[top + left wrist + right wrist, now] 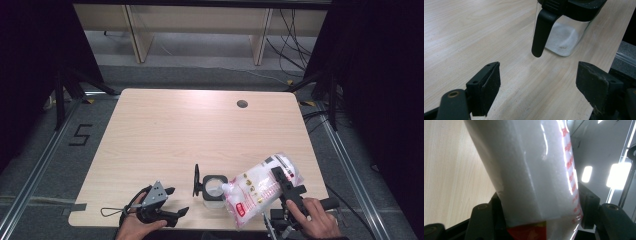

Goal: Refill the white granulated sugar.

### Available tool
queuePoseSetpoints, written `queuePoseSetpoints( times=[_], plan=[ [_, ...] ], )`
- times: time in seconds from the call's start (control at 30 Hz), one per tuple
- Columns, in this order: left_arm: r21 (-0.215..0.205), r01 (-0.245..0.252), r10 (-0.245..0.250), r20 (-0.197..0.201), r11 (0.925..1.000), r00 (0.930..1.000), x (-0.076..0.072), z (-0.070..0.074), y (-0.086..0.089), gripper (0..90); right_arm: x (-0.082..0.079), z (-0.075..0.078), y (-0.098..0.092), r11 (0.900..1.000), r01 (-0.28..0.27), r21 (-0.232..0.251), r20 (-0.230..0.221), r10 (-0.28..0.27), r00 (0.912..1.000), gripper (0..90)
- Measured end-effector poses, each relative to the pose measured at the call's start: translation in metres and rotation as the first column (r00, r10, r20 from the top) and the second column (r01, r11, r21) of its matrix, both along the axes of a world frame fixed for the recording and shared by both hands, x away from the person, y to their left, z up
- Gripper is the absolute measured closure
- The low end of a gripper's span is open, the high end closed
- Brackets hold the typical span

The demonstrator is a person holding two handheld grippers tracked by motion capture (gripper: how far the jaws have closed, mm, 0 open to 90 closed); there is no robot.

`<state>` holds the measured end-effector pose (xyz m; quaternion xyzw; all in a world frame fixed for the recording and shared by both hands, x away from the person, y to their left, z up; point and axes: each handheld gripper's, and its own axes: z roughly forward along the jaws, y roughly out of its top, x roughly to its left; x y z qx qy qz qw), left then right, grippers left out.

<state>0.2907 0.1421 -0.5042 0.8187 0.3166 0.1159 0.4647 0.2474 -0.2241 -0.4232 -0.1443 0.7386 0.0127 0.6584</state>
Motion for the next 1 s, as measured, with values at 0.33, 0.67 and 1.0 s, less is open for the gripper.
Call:
queuePoseSetpoints(
  times=[0.33, 0.67, 1.0],
  plan=[
    [-0.002, -0.003, 0.003, -0.003, 1.0000, 1.0000, -0.0002, -0.0001, -0.0001, 19.3, 0.0001, 0.0040, 0.0002, 0.999, -0.006, -0.034, -0.006, 0.006, 1.0000, 41.8],
    [-0.006, -0.004, 0.004, -0.003, 1.0000, 1.0000, 0.0000, -0.0001, -0.0002, 19.3, -0.0012, 0.0015, -0.0001, 1.000, 0.014, 0.000, -0.018, -0.014, 0.9997, 41.8],
    [-0.006, -0.004, 0.004, -0.002, 1.0000, 1.0000, -0.0002, 0.0000, -0.0003, 19.3, -0.0011, 0.0025, 0.0003, 1.000, 0.017, -0.012, -0.019, -0.018, 0.9997, 41.8]
  ],
)
